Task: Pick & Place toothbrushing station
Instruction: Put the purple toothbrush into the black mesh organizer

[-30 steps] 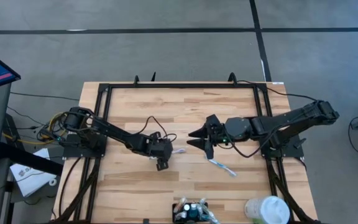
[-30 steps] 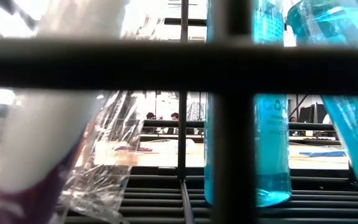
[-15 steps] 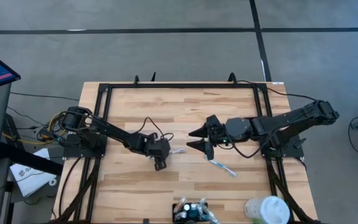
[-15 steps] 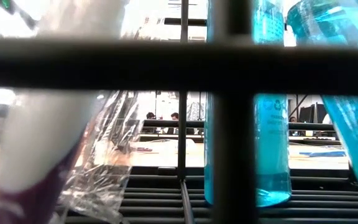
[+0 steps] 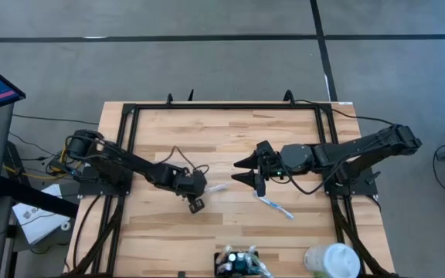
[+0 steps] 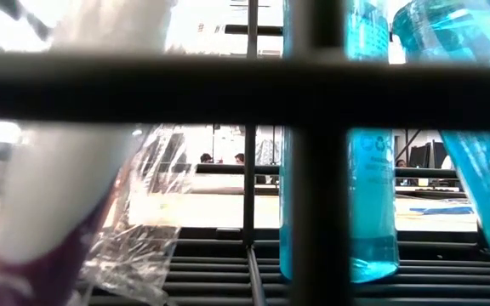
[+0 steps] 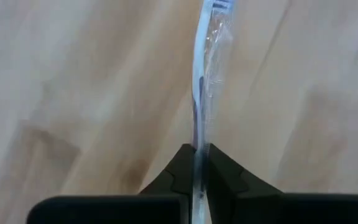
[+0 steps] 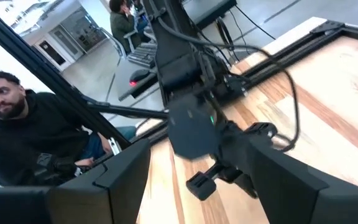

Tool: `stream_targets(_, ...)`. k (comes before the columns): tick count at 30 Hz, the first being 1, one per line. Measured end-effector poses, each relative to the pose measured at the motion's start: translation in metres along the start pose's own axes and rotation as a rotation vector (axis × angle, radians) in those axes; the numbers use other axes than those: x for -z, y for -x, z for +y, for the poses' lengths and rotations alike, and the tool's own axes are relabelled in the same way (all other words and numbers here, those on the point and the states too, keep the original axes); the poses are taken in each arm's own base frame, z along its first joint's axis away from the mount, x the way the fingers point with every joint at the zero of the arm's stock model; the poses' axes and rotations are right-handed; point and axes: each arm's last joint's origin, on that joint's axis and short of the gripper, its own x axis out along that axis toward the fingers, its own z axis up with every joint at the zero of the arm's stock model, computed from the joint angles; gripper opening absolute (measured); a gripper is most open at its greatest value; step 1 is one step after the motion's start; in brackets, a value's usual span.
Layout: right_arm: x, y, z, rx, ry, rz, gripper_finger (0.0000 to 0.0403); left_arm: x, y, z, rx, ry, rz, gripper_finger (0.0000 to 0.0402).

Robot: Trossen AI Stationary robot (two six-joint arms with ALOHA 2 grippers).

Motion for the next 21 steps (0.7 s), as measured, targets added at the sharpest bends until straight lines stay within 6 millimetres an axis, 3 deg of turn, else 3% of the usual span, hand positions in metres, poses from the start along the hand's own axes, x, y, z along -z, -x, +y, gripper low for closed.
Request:
stream_targets(8,-0.008,0.002,0.005,-0.016,-0.006,-0.022,0.0255,-0.019,0.063,-0.001,0.05,0.109,-0.297,0.0008)
stream_targets(21,-0.007,0.001,0.007,-0.023,-0.074,-0.024,0.0255,-0.029,0.153,-0.004,0.231,0.244,-0.75,0.0008)
